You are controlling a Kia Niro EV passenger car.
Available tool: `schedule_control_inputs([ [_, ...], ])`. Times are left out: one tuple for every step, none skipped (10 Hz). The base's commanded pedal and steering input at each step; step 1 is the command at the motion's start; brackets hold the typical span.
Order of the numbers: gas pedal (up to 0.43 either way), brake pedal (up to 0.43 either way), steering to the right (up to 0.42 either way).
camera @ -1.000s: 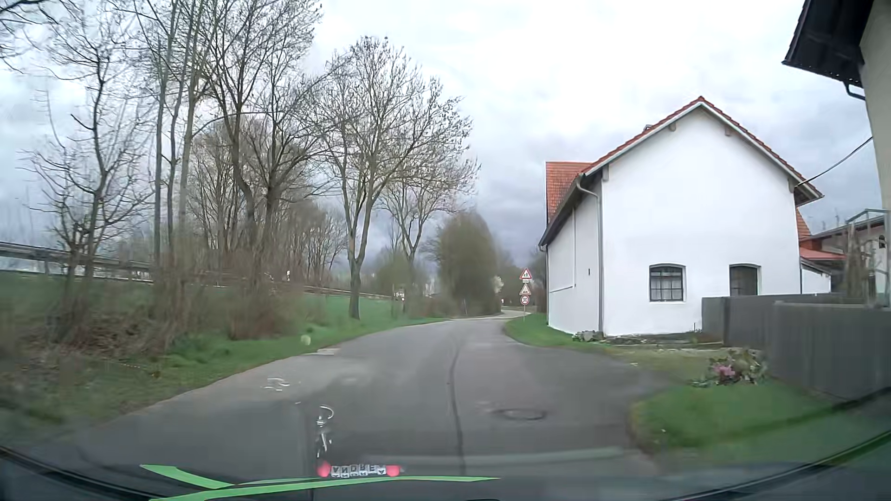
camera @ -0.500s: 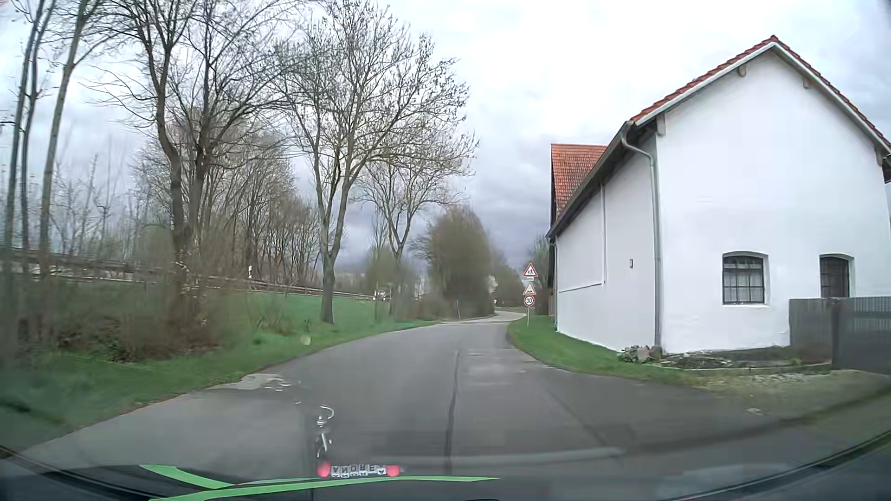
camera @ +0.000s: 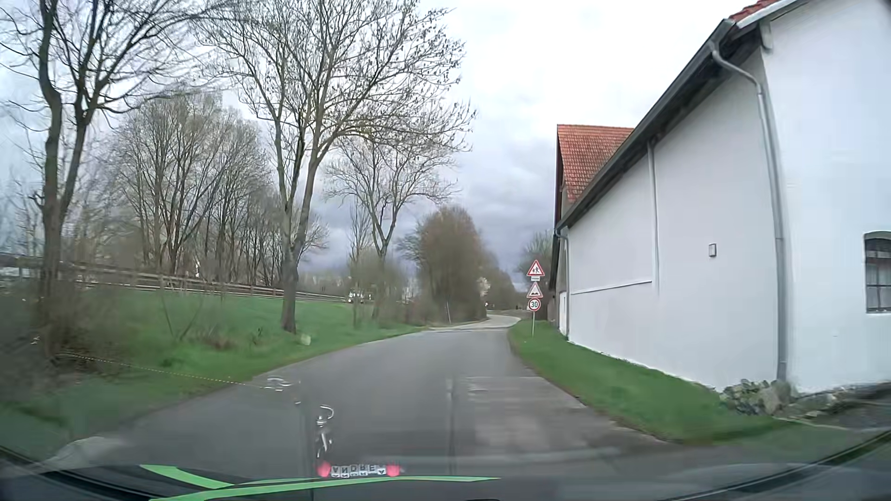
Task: Follow the waypoints while adhering to traffic rules and regulations
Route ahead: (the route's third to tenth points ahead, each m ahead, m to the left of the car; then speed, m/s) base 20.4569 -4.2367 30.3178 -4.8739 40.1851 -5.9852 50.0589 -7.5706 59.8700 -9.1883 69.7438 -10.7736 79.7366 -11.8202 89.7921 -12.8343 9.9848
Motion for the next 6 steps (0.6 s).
schedule_control_inputs([
  [0.000, 0.043, 0.020],
  [0.000, 0.055, 0.020],
  [0.000, 0.079, 0.020],
  [0.000, 0.085, 0.020],
  [0.000, 0.098, 0.020],
  [0.000, 0.104, 0.020],
])
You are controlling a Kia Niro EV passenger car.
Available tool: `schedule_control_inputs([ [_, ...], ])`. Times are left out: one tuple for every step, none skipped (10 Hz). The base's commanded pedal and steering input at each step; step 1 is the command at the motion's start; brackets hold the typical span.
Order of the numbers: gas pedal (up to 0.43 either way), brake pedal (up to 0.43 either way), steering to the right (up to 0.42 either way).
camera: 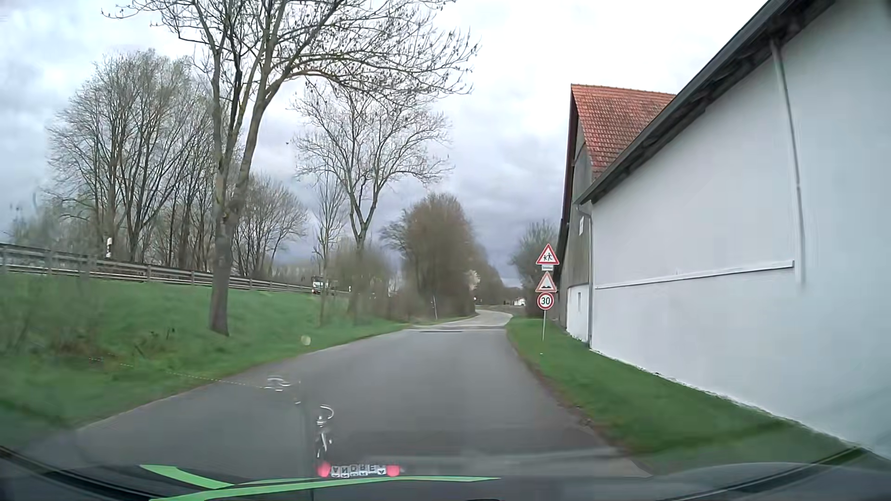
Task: Follow the waypoints while adhering to traffic rules and regulations
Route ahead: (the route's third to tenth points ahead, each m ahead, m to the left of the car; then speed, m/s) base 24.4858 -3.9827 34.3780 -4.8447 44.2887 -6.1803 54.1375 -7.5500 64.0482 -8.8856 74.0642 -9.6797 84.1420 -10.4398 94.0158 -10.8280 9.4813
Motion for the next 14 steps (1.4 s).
schedule_control_inputs([
  [0.000, 0.104, 0.020],
  [0.000, 0.116, 0.020],
  [0.000, 0.128, 0.020],
  [0.000, 0.134, 0.020],
  [0.000, 0.134, 0.020],
  [0.000, 0.146, 0.020],
  [0.000, 0.152, 0.020],
  [0.000, 0.152, 0.019],
  [0.000, 0.159, 0.019],
  [0.000, 0.183, 0.019],
  [0.000, 0.189, 0.018],
  [0.000, 0.189, 0.018],
  [0.000, 0.195, 0.018],
  [0.000, 0.201, 0.018],
])
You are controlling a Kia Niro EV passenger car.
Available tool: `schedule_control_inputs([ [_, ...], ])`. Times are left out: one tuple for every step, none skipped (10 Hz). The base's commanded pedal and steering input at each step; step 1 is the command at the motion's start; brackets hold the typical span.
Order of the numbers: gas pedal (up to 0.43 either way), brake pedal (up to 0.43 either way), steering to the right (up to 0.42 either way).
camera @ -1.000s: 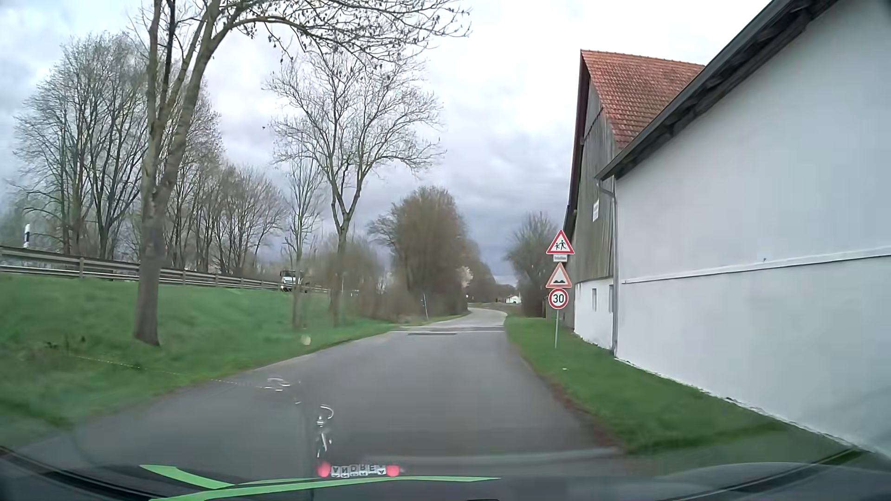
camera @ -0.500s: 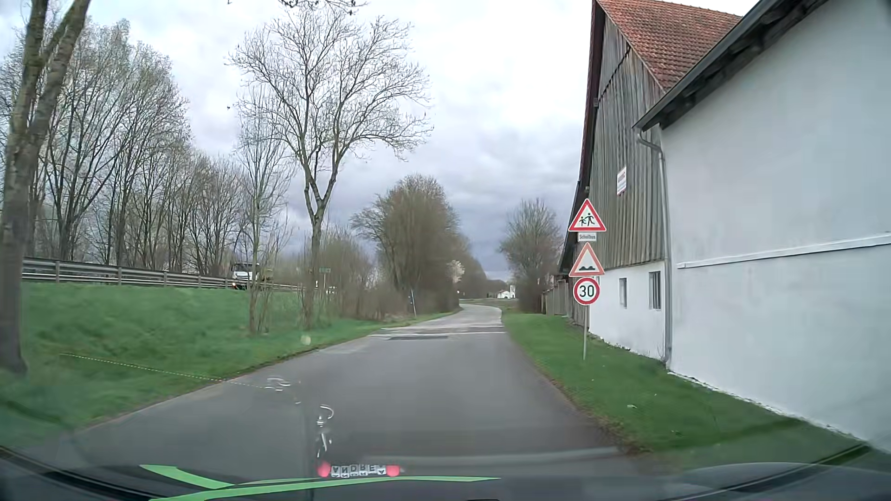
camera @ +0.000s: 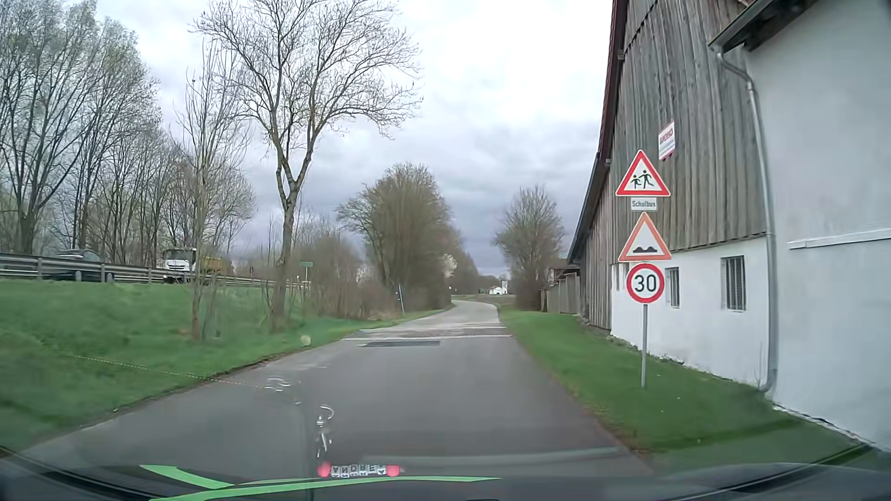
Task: Follow the waypoints while adhering to traffic rules and regulations
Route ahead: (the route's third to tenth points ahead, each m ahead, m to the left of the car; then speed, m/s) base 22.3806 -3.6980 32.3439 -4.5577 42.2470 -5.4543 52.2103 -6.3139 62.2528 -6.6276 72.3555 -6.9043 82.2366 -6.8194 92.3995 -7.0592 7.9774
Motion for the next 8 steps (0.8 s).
schedule_control_inputs([
  [0.000, 0.207, 0.018],
  [0.000, 0.207, 0.018],
  [0.000, 0.207, 0.018],
  [0.000, 0.213, 0.018],
  [0.000, 0.220, 0.018],
  [0.000, 0.220, 0.018],
  [0.000, 0.220, 0.018],
  [0.000, 0.220, 0.018],
])
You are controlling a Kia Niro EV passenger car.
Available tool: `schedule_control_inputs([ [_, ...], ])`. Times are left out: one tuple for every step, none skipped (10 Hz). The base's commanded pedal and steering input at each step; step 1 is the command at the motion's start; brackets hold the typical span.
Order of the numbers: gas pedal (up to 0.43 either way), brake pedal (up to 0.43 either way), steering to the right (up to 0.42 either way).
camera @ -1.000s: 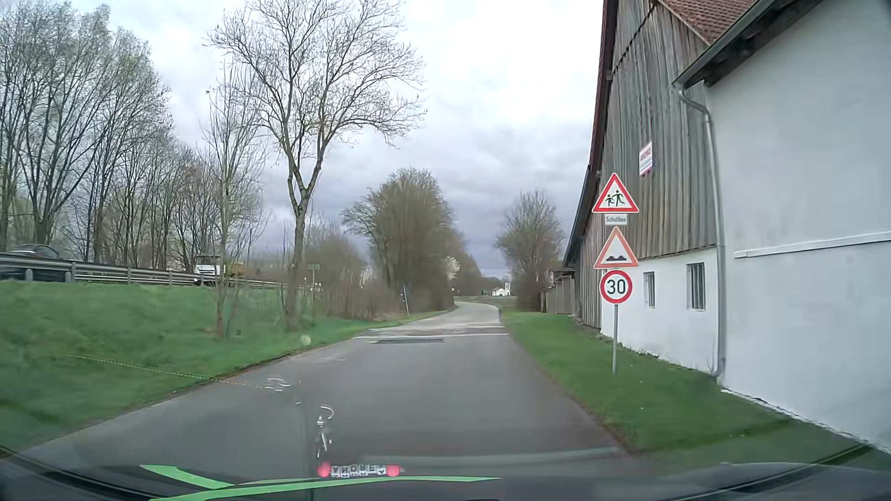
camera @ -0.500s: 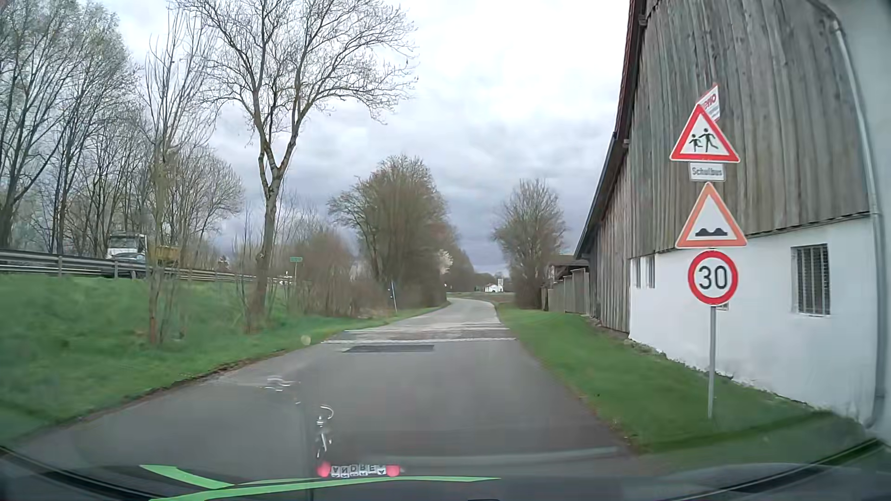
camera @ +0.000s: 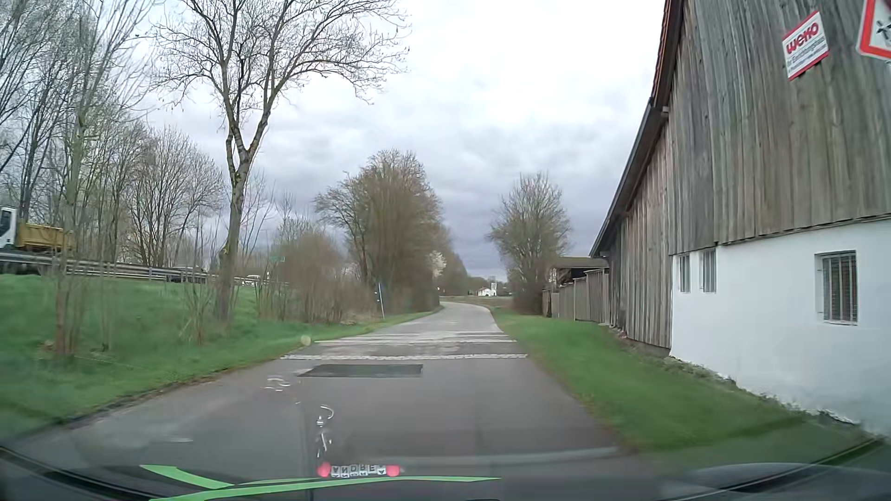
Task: Follow the waypoints while adhering to traffic rules and regulations
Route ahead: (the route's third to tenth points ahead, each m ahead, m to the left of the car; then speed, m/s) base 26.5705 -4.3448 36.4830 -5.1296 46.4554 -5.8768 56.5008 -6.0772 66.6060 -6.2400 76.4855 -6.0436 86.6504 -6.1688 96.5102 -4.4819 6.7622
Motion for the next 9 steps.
schedule_control_inputs([
  [0.000, 0.220, 0.018],
  [0.000, 0.220, 0.018],
  [0.000, 0.220, 0.017],
  [0.000, 0.220, 0.016],
  [0.000, 0.220, 0.016],
  [0.000, 0.213, 0.015],
  [0.000, 0.207, 0.014],
  [0.000, 0.207, 0.011],
  [0.000, 0.201, 0.009],
])
